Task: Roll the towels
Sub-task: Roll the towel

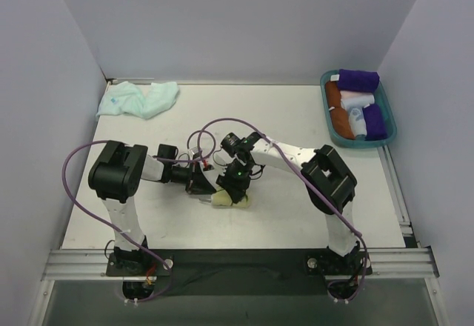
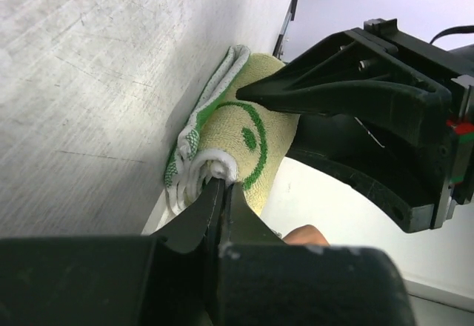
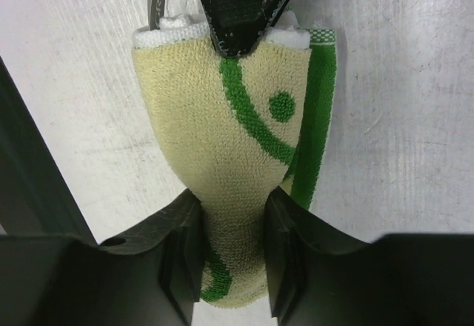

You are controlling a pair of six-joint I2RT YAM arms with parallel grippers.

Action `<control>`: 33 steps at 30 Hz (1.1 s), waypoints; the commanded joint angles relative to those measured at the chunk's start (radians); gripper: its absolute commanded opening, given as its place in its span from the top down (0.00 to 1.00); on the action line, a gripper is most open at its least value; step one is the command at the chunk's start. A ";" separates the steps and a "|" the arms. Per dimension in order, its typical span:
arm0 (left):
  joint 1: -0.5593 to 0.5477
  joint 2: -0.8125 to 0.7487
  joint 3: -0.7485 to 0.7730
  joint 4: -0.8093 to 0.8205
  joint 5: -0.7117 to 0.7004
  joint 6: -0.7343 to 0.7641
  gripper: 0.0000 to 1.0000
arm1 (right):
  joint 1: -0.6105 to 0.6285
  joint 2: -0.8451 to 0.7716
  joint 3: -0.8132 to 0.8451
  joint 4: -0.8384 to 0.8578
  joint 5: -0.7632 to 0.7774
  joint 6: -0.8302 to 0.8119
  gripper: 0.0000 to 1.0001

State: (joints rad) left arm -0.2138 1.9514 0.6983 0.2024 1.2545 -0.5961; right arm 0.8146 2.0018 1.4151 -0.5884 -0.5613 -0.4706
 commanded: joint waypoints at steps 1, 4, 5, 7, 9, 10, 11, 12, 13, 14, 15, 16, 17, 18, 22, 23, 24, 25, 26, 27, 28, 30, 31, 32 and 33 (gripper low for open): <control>0.007 0.018 0.010 -0.012 0.013 0.018 1.00 | 0.006 -0.043 -0.038 0.010 0.130 -0.016 0.65; 0.016 0.026 0.015 -0.026 0.008 0.030 1.00 | 0.008 -0.106 -0.059 0.024 0.170 -0.020 0.55; 0.017 0.027 0.017 -0.038 0.003 0.036 1.00 | 0.008 -0.136 -0.070 0.028 0.188 -0.025 0.54; 0.021 0.032 0.023 -0.049 0.003 0.047 1.00 | 0.014 -0.164 -0.082 0.030 0.208 -0.031 0.49; 0.024 0.034 0.023 -0.057 -0.001 0.050 1.00 | 0.024 -0.202 -0.099 0.033 0.236 -0.039 0.45; 0.024 0.035 0.026 -0.061 -0.001 0.055 1.00 | 0.029 -0.218 -0.108 0.036 0.245 -0.042 0.44; 0.027 0.037 0.027 -0.069 -0.003 0.058 1.00 | 0.035 -0.248 -0.117 0.048 0.254 -0.042 0.43; 0.027 0.038 0.029 -0.072 -0.003 0.061 1.00 | 0.041 -0.267 -0.142 0.055 0.282 -0.051 0.43; 0.027 0.038 0.029 -0.077 -0.003 0.067 1.00 | 0.058 -0.281 -0.151 0.059 0.291 -0.056 0.40; 0.028 0.040 0.030 -0.084 -0.004 0.070 1.00 | 0.066 -0.305 -0.162 0.068 0.305 -0.059 0.39; 0.028 0.041 0.036 -0.089 -0.004 0.073 1.00 | 0.075 -0.317 -0.169 0.071 0.316 -0.065 0.39; 0.027 0.043 0.040 -0.093 -0.004 0.081 1.00 | 0.095 -0.330 -0.192 0.079 0.342 -0.078 0.33; 0.027 0.046 0.044 -0.106 -0.006 0.084 1.00 | 0.106 -0.351 -0.205 0.097 0.357 -0.086 0.32; 0.027 0.047 0.047 -0.107 -0.006 0.087 1.00 | 0.119 -0.360 -0.215 0.108 0.373 -0.094 0.31; 0.027 0.053 0.058 -0.130 -0.007 0.104 1.00 | 0.182 -0.391 -0.251 0.145 0.449 -0.146 0.31; 0.027 0.052 0.058 -0.130 -0.007 0.102 1.00 | 0.210 -0.394 -0.254 0.157 0.457 -0.151 0.31; 0.025 0.052 0.061 -0.132 -0.007 0.104 1.00 | 0.221 -0.394 -0.252 0.163 0.463 -0.157 0.31; 0.025 0.056 0.061 -0.133 -0.006 0.105 1.00 | 0.233 -0.390 -0.252 0.165 0.468 -0.163 0.31; 0.025 0.057 0.063 -0.138 -0.007 0.108 1.00 | 0.256 -0.371 -0.249 0.174 0.498 -0.177 0.31; 0.025 0.058 0.064 -0.139 -0.007 0.110 1.00 | 0.268 -0.364 -0.251 0.183 0.509 -0.186 0.31; 0.025 0.060 0.067 -0.141 -0.007 0.111 1.00 | 0.277 -0.347 -0.255 0.209 0.524 -0.194 0.31; 0.024 0.063 0.070 -0.144 -0.006 0.113 1.00 | 0.297 -0.327 -0.268 0.237 0.558 -0.221 0.31; 0.024 0.064 0.075 -0.147 -0.004 0.114 1.00 | 0.301 -0.304 -0.272 0.260 0.586 -0.233 0.31; 0.025 0.064 0.073 -0.150 -0.003 0.116 1.00 | 0.305 -0.293 -0.287 0.274 0.610 -0.253 0.31; 0.024 0.066 0.075 -0.152 -0.001 0.116 1.00 | 0.308 -0.282 -0.297 0.289 0.620 -0.269 0.31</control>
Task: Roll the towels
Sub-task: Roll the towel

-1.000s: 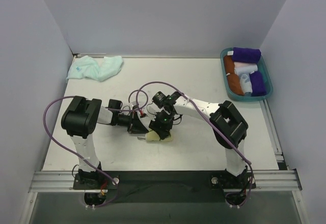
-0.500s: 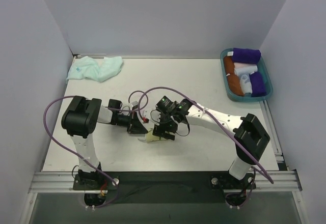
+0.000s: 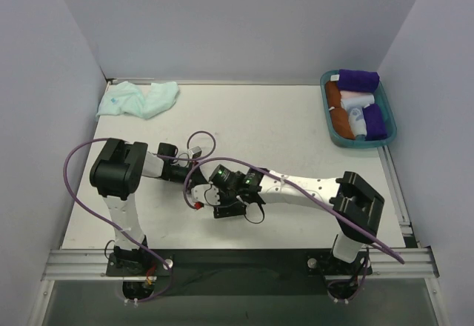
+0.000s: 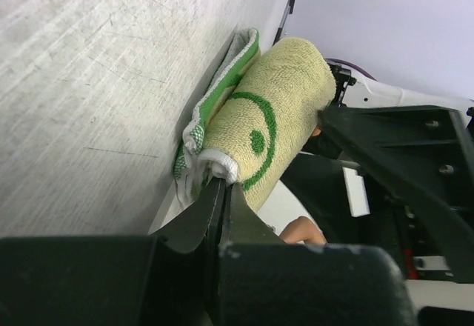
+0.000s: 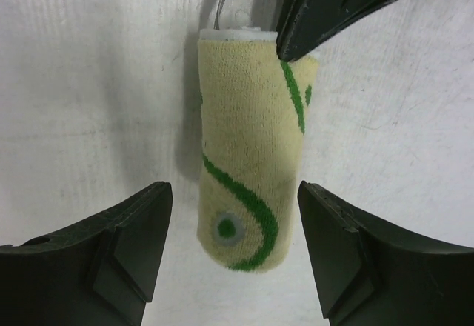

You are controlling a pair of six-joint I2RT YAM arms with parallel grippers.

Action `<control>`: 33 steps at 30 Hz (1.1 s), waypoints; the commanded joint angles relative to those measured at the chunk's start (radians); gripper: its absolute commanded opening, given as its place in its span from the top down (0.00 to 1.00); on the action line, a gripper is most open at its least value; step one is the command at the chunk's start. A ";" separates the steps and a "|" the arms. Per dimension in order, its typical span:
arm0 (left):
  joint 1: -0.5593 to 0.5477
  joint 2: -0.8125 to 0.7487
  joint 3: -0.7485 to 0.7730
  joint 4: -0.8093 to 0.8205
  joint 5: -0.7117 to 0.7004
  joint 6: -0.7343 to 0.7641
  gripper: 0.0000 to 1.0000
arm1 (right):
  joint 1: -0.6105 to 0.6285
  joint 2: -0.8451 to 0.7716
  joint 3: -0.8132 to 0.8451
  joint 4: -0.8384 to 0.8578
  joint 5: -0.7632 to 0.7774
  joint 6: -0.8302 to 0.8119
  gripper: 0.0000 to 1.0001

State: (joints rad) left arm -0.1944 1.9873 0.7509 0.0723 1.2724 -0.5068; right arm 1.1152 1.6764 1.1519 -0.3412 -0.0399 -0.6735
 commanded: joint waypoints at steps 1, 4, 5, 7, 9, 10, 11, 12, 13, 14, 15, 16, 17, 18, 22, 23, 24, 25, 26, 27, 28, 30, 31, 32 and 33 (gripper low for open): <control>0.006 0.030 0.022 -0.023 -0.018 0.027 1.00 | 0.009 0.063 -0.044 0.068 0.107 -0.078 0.31; 0.006 0.038 0.025 -0.023 -0.011 0.027 1.00 | 0.009 0.095 -0.092 0.119 0.127 -0.115 0.33; 0.006 0.041 0.027 -0.023 -0.011 0.027 1.00 | 0.011 0.101 -0.103 0.129 0.126 -0.120 0.34; 0.007 0.045 0.028 -0.023 -0.008 0.025 1.00 | 0.009 0.118 -0.139 0.169 0.124 -0.132 0.38; 0.007 0.047 0.028 -0.023 -0.007 0.027 1.00 | 0.008 0.132 -0.153 0.185 0.118 -0.133 0.44; 0.007 0.048 0.030 -0.023 -0.004 0.027 1.00 | 0.000 0.144 -0.158 0.189 0.097 -0.124 0.49; 0.007 0.048 0.031 -0.023 -0.004 0.027 1.00 | -0.008 0.149 -0.158 0.189 0.078 -0.114 0.55; 0.009 0.047 0.037 -0.023 -0.001 0.033 1.00 | -0.017 0.152 -0.155 0.186 0.060 -0.098 0.68; 0.012 0.039 0.041 -0.038 -0.001 0.040 1.00 | -0.029 0.158 -0.141 0.168 0.001 -0.075 0.72; 0.013 0.033 0.042 -0.051 -0.004 0.051 0.93 | -0.063 0.161 -0.127 0.148 -0.030 -0.055 0.77; 0.029 0.024 0.047 -0.061 -0.005 0.071 0.85 | -0.086 0.166 -0.112 0.121 -0.064 -0.038 0.85; 0.041 0.002 0.045 -0.071 -0.010 0.076 0.65 | -0.107 0.174 -0.077 0.064 -0.142 -0.009 0.88; 0.056 -0.010 0.045 -0.069 -0.013 0.083 0.58 | -0.151 0.175 -0.066 0.042 -0.173 0.003 0.92; 0.091 -0.021 0.044 -0.071 -0.019 0.099 0.52 | -0.170 0.178 -0.055 0.022 -0.208 0.009 0.97; 0.185 -0.083 0.051 -0.130 -0.025 0.139 0.45 | -0.224 0.197 -0.014 -0.085 -0.319 0.037 1.00; 0.194 -0.093 0.054 -0.146 -0.025 0.149 0.44 | -0.233 0.203 0.008 -0.097 -0.362 0.054 1.00; 0.232 -0.100 0.059 -0.161 -0.021 0.172 0.44 | -0.247 0.209 0.018 -0.117 -0.383 0.058 1.00; 0.266 -0.117 0.064 -0.189 -0.016 0.183 0.44 | -0.255 0.221 0.031 -0.142 -0.405 0.069 1.00; 0.282 -0.126 0.077 -0.210 -0.016 0.195 0.44 | -0.261 0.230 0.043 -0.153 -0.423 0.075 1.00; 0.297 -0.145 0.083 -0.229 -0.016 0.230 0.43 | -0.276 0.239 0.073 -0.165 -0.452 0.092 1.00; 0.323 -0.154 0.093 -0.270 -0.012 0.249 0.42 | -0.285 0.265 0.089 -0.194 -0.463 0.101 1.00; 0.340 -0.171 0.116 -0.322 0.004 0.316 0.42 | -0.304 0.293 0.138 -0.219 -0.517 0.120 1.00; 0.346 -0.194 0.123 -0.375 0.008 0.347 0.41 | -0.328 0.311 0.149 -0.234 -0.535 0.149 1.00; 0.355 -0.208 0.126 -0.393 0.013 0.372 0.41 | -0.342 0.321 0.161 -0.239 -0.558 0.164 1.00; 0.358 -0.225 0.131 -0.408 0.018 0.413 0.41 | -0.357 0.331 0.172 -0.242 -0.581 0.187 1.00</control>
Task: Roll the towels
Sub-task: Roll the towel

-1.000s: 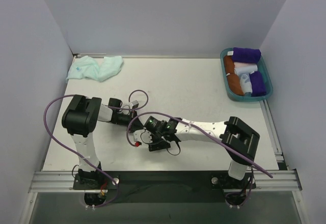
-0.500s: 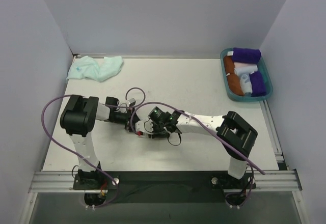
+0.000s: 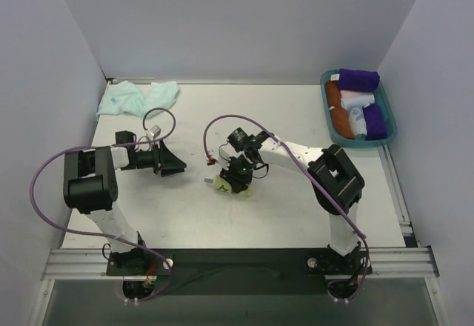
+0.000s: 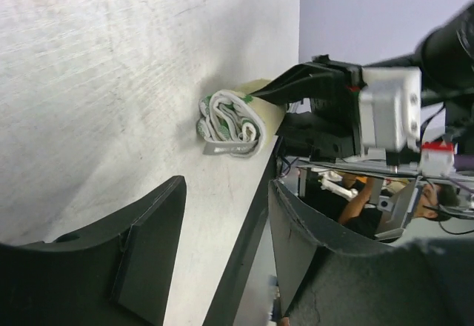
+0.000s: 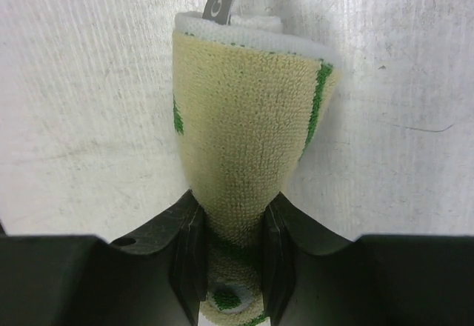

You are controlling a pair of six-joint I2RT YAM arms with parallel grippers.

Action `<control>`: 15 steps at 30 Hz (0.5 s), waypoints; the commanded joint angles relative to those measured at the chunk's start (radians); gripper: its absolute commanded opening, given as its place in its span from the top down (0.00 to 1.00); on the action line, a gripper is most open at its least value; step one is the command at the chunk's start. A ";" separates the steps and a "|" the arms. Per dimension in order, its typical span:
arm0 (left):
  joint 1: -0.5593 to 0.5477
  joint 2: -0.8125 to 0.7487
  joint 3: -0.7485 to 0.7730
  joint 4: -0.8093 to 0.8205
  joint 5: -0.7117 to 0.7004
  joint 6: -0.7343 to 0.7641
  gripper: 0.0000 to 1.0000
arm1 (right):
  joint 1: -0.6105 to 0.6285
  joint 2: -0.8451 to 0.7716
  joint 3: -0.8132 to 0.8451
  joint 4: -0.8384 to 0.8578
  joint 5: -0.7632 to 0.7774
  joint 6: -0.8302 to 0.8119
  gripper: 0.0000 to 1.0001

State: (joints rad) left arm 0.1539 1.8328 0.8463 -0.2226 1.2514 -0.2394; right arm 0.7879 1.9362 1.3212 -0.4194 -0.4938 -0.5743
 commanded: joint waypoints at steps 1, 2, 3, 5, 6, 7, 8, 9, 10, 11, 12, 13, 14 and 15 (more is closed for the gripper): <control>0.013 -0.107 0.033 -0.125 0.042 0.164 0.41 | -0.065 0.085 0.022 -0.177 -0.184 0.121 1.00; 0.018 -0.124 0.034 -0.141 0.040 0.223 0.41 | -0.081 0.093 0.030 -0.182 -0.212 0.143 1.00; 0.018 -0.159 0.043 -0.164 0.034 0.274 0.41 | -0.099 0.096 0.033 -0.185 -0.235 0.157 1.00; 0.019 -0.193 0.063 -0.280 0.026 0.465 0.40 | -0.133 0.104 0.042 -0.188 -0.282 0.191 1.00; 0.018 -0.223 0.080 -0.358 0.007 0.527 0.40 | -0.141 0.107 0.046 -0.193 -0.291 0.195 1.00; 0.016 -0.234 0.089 -0.401 -0.004 0.589 0.39 | -0.145 0.109 0.044 -0.191 -0.299 0.201 1.00; 0.016 -0.242 0.099 -0.456 -0.015 0.758 0.38 | -0.153 0.110 0.047 -0.191 -0.305 0.206 1.00; 0.004 -0.260 0.109 -0.515 -0.047 0.847 0.38 | -0.153 0.118 0.050 -0.196 -0.304 0.205 1.00; -0.004 -0.273 0.122 -0.611 -0.067 0.930 0.38 | -0.153 0.124 0.050 -0.199 -0.305 0.203 1.00; -0.017 -0.285 0.122 -0.650 -0.088 1.080 0.37 | -0.153 0.127 0.053 -0.200 -0.310 0.200 1.00; -0.042 -0.312 0.120 -0.702 -0.128 1.148 0.37 | -0.153 0.138 0.056 -0.205 -0.310 0.200 1.00; -0.063 -0.334 0.106 -0.715 -0.151 1.204 0.37 | -0.153 0.142 0.061 -0.208 -0.312 0.200 1.00; -0.086 -0.358 0.096 -0.719 -0.177 1.297 0.37 | -0.151 0.147 0.067 -0.211 -0.318 0.197 1.00; -0.108 -0.416 0.082 -0.718 -0.223 1.348 0.37 | -0.150 0.156 0.070 -0.217 -0.318 0.194 1.00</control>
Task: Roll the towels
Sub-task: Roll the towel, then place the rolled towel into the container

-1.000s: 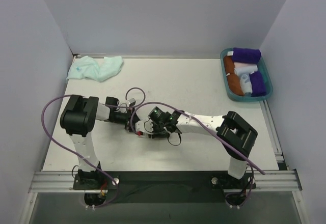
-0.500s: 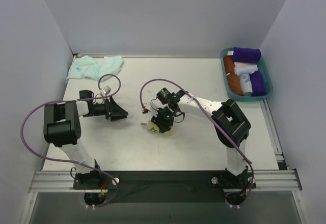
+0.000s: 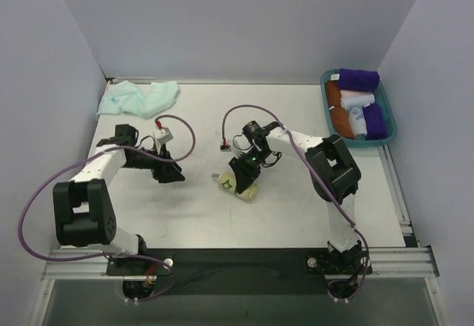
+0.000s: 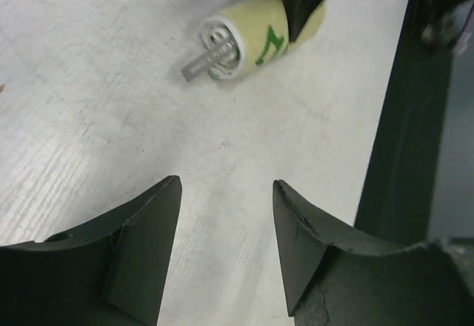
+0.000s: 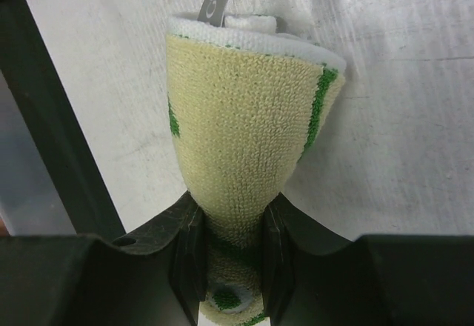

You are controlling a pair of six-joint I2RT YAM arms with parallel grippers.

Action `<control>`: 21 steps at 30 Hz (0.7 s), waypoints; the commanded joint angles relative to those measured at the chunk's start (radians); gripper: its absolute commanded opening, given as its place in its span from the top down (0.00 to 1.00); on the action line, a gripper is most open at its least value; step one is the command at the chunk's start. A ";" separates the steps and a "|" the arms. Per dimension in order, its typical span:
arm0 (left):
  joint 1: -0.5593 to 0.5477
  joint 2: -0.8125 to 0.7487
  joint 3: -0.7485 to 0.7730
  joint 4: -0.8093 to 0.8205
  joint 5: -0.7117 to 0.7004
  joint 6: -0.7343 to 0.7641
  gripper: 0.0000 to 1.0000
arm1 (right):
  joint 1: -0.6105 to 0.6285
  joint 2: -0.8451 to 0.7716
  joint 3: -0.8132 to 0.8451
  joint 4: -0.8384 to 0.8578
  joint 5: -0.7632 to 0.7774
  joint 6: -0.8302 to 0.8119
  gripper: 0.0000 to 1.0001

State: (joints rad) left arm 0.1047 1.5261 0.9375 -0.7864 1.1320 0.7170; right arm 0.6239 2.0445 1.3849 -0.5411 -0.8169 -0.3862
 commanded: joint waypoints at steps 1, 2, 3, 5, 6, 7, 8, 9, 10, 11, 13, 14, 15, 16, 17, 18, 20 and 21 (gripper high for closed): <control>-0.127 -0.142 -0.028 -0.151 -0.122 0.442 0.37 | 0.016 0.052 0.009 -0.097 0.004 0.003 1.00; -0.160 -0.177 -0.064 -0.140 -0.144 0.523 0.37 | 0.020 0.057 0.012 -0.100 0.002 0.001 1.00; -0.198 -0.249 -0.090 -0.081 -0.191 0.539 0.37 | 0.023 0.062 0.016 -0.103 -0.002 -0.005 1.00; -0.299 -0.323 -0.170 0.019 -0.259 0.542 0.37 | 0.030 0.068 0.023 -0.109 -0.002 -0.011 1.00; -0.333 -0.386 -0.193 0.100 -0.277 0.553 0.37 | 0.039 0.072 0.032 -0.114 -0.001 -0.017 1.00; -0.365 -0.411 -0.213 0.136 -0.299 0.565 0.37 | 0.042 0.074 0.039 -0.117 -0.001 -0.022 1.00; -0.443 -0.435 -0.259 0.171 -0.343 0.578 0.37 | 0.046 0.077 0.043 -0.120 -0.002 -0.025 1.00; -0.479 -0.472 -0.278 0.246 -0.365 0.581 0.37 | 0.053 0.085 0.058 -0.131 -0.007 -0.028 1.00; -0.518 -0.487 -0.302 0.290 -0.391 0.581 0.38 | 0.056 0.088 0.068 -0.137 -0.007 -0.036 1.00; -0.584 -0.500 -0.324 0.338 -0.441 0.573 0.38 | 0.060 0.094 0.075 -0.143 -0.007 -0.040 1.00; -0.647 -0.509 -0.377 0.453 -0.480 0.575 0.39 | 0.069 0.103 0.092 -0.155 -0.002 -0.052 1.00; -0.696 -0.506 -0.388 0.490 -0.515 0.564 0.40 | 0.072 0.106 0.095 -0.160 0.002 -0.057 1.00; -0.715 -0.485 -0.399 0.545 -0.529 0.558 0.40 | 0.077 0.106 0.098 -0.161 0.005 -0.062 1.00; -0.730 -0.471 -0.401 0.568 -0.543 0.555 0.41 | 0.082 0.103 0.097 -0.164 0.008 -0.069 1.00; -0.746 -0.442 -0.402 0.594 -0.572 0.535 0.41 | 0.085 0.102 0.098 -0.166 0.012 -0.072 1.00; -0.760 -0.426 -0.405 0.654 -0.583 0.526 0.41 | 0.085 0.100 0.097 -0.166 0.012 -0.074 1.00; -0.769 -0.390 -0.416 0.723 -0.612 0.526 0.41 | 0.086 0.097 0.095 -0.171 0.010 -0.077 1.00; -0.770 -0.382 -0.422 0.749 -0.621 0.526 0.41 | 0.088 0.097 0.092 -0.172 0.010 -0.080 1.00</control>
State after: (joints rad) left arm -0.6544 1.1179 0.5243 -0.2440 0.5873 1.2396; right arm 0.6994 2.1170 1.4796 -0.6476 -0.8562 -0.4305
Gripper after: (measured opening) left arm 0.591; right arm 0.264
